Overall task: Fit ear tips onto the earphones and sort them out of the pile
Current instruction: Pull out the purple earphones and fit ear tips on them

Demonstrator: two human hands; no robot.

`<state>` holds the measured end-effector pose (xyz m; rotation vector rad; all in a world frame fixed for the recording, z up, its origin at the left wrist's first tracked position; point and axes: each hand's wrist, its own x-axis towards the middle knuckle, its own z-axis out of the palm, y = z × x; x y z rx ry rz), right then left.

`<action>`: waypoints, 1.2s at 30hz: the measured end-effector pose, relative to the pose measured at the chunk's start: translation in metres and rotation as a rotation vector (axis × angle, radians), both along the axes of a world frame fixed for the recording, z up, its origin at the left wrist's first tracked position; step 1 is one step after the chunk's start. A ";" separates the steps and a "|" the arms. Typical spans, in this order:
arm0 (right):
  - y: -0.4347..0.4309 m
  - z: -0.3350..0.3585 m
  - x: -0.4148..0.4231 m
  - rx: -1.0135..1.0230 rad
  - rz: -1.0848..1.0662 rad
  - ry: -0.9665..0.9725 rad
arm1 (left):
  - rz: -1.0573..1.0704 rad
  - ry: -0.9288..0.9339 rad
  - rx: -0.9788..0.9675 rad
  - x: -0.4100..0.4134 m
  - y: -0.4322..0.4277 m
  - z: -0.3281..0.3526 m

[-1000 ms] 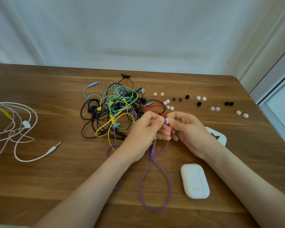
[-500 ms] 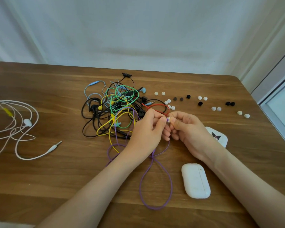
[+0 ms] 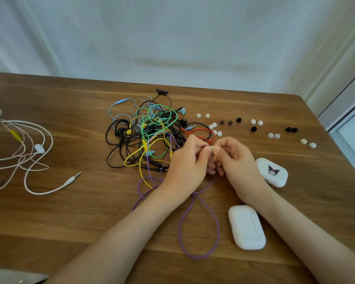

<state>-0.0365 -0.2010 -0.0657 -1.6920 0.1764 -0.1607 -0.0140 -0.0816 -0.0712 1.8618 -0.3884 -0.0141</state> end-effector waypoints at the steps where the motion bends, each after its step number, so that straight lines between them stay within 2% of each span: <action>1: 0.000 0.000 0.000 0.002 -0.009 -0.002 | -0.010 0.029 -0.038 0.000 0.001 0.000; 7: -0.006 0.002 0.002 0.008 0.004 0.003 | -0.060 0.191 -0.221 0.000 0.000 0.003; 13: -0.007 0.004 0.002 0.001 -0.002 0.043 | -0.046 0.227 -0.234 0.001 0.001 0.003; 22: -0.007 0.005 -0.001 -0.151 0.006 0.043 | -0.018 0.197 -0.156 0.001 -0.001 0.003; 27: -0.010 0.011 -0.002 -0.020 0.125 0.063 | -0.010 0.181 -0.115 -0.001 0.001 0.004; 32: -0.016 0.014 -0.001 0.051 0.226 0.095 | -0.013 0.208 -0.155 -0.001 0.000 0.005; 36: -0.011 0.014 -0.002 0.062 0.175 0.067 | 0.013 0.196 -0.138 -0.001 -0.001 0.005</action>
